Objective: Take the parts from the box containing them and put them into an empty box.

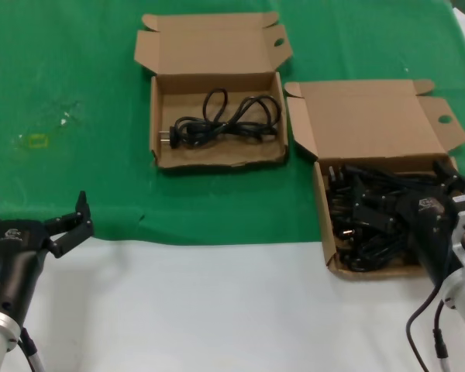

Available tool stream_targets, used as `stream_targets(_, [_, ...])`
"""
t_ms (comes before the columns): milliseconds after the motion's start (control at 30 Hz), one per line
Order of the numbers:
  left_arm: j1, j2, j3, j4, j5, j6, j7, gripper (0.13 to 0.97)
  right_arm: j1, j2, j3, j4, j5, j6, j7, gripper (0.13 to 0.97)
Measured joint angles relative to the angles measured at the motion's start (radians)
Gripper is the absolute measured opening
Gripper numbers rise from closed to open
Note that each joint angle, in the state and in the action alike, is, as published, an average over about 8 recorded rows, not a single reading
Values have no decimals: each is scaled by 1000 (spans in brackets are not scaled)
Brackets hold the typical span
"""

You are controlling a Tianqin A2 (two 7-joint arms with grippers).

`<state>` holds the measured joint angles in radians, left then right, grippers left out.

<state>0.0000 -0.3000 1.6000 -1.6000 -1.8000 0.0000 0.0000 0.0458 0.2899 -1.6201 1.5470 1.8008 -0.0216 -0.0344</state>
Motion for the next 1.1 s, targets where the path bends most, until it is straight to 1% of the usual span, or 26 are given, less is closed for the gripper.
stream_targets(1100, [0, 0, 0, 0, 0, 0, 0, 966, 0, 0, 0, 0, 0, 0, 0, 966])
